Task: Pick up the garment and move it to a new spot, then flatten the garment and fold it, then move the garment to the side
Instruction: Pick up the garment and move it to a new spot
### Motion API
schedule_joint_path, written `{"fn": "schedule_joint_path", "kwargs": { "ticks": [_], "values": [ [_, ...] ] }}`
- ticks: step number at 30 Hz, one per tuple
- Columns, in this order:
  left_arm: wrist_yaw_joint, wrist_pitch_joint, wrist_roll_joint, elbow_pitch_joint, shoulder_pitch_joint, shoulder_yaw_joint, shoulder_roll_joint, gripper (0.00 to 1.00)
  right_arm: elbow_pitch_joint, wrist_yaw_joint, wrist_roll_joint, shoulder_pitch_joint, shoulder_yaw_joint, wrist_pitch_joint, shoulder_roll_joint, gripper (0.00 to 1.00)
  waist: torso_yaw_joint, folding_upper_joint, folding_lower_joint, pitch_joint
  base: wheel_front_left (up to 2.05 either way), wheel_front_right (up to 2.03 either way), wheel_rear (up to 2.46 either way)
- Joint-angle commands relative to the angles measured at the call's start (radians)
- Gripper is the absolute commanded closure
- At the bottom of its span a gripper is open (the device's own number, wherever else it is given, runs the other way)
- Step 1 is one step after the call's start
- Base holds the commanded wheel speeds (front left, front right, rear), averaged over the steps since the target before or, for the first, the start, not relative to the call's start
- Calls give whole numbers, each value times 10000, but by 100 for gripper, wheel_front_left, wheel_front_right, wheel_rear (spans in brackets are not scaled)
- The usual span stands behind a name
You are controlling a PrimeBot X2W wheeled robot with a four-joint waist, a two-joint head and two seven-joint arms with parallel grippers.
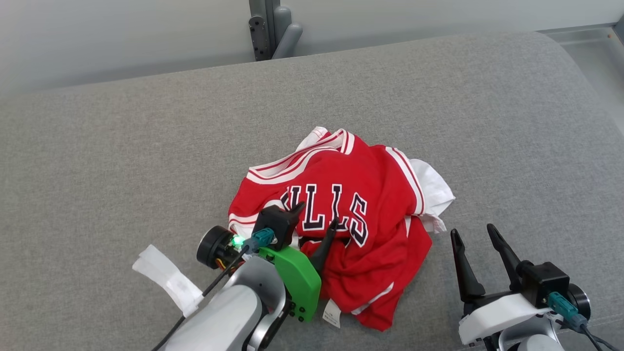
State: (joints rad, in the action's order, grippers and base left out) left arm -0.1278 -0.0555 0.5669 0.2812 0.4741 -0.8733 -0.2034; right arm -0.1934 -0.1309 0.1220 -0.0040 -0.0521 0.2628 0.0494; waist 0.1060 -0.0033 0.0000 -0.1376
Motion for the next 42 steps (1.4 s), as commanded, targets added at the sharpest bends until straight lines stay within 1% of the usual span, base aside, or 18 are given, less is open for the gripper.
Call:
{"fn": "schedule_joint_path", "kwargs": {
  "ticks": [1, 6, 12, 15, 21, 22, 24, 29, 33, 36, 37, 39, 40, 42],
  "values": [
    [106, -150, 93, -10, 43, -23, -134, 0, 4, 3, 65, 89, 27, 31, 22, 0, 57, 33, 0, -73, 0, 0, 0],
    [229, -559, 282, -103, -53, -77, -391, 0, -37, 3, 103, 46, 79, 31, 21, 0, 99, 33, 0, -167, 0, 0, 0],
    [44, -844, 372, -263, -198, 21, -694, 0, -51, 3, 100, 51, 129, 31, 23, 0, 54, 33, 0, -189, 0, 0, 0],
    [71, -963, 533, -154, -281, 22, -668, 0, -55, 3, 56, -24, 132, 31, 24, 0, 39, 33, 0, -208, 0, 0, 0],
    [355, -764, 943, 47, -250, 85, -347, 0, -47, 3, 14, -136, 74, 31, 23, 0, 37, 33, 0, -269, 0, 0, 0],
    [368, -662, 899, 70, -192, 87, -300, 39, -48, 3, 18, -142, 71, 31, 23, 0, 43, 33, 0, -280, 0, 0, 0],
    [353, -468, 824, 122, -91, 110, -208, 100, -43, 3, 10, -140, 75, 31, 23, 0, 51, 33, 0, -306, 0, 0, 0],
    [273, -136, 655, 176, 64, 150, -197, 100, -91, 3, 13, -96, 101, 31, 23, 0, 76, 33, 0, -312, 0, 0, 0],
    [348, -7, 659, -73, 148, 156, -239, 100, -114, 3, 48, -55, 130, 31, 23, 0, 60, 33, 0, -287, 0, 0, 0],
    [287, 177, 622, -322, 268, 255, -224, 100, -118, 3, 90, -41, 116, 31, 24, 0, 55, 33, 0, -271, 0, 0, 0],
    [246, 463, 701, -810, 388, 470, -135, 100, -121, 3, 134, -41, 116, 31, 23, 0, 41, 33, 0, -243, 0, 0, 0],
    [141, 722, 659, -1397, 589, 736, -206, 100, -134, 3, 165, -26, 136, 31, 24, 0, 16, 33, 0, -207, 0, 0, 0],
    [141, 722, 659, -1397, 589, 736, -206, 100, -134, 3, 165, -26, 136, 31, 24, 0, 16, 33, 0, -207, 0, 0, 0],
    [-22, 921, 603, -2094, 810, 1073, -315, 100, -144, 3, 191, 0, 144, 31, 23, 0, -11, 33, 0, -169, 0, 0, 0]
  ]
}}
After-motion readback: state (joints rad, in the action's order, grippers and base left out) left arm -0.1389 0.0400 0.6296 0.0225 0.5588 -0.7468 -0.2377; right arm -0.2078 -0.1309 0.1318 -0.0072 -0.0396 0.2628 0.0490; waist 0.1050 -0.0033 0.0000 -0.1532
